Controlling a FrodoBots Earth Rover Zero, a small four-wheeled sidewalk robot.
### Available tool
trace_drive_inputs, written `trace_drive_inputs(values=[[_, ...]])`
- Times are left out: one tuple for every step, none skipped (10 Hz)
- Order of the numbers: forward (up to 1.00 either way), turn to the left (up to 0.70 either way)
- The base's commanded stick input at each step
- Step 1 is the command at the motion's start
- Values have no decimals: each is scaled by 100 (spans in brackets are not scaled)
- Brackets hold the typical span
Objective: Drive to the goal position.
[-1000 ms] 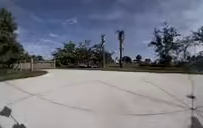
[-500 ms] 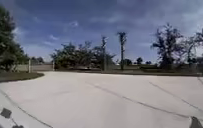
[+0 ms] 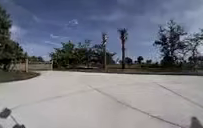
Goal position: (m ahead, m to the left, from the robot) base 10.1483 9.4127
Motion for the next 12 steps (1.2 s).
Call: trace_drive_inputs(values=[[85,0],[85,0],[85,0],[85,0],[85,0],[85,0],[85,0],[85,0],[85,0],[85,0],[85,0],[85,0]])
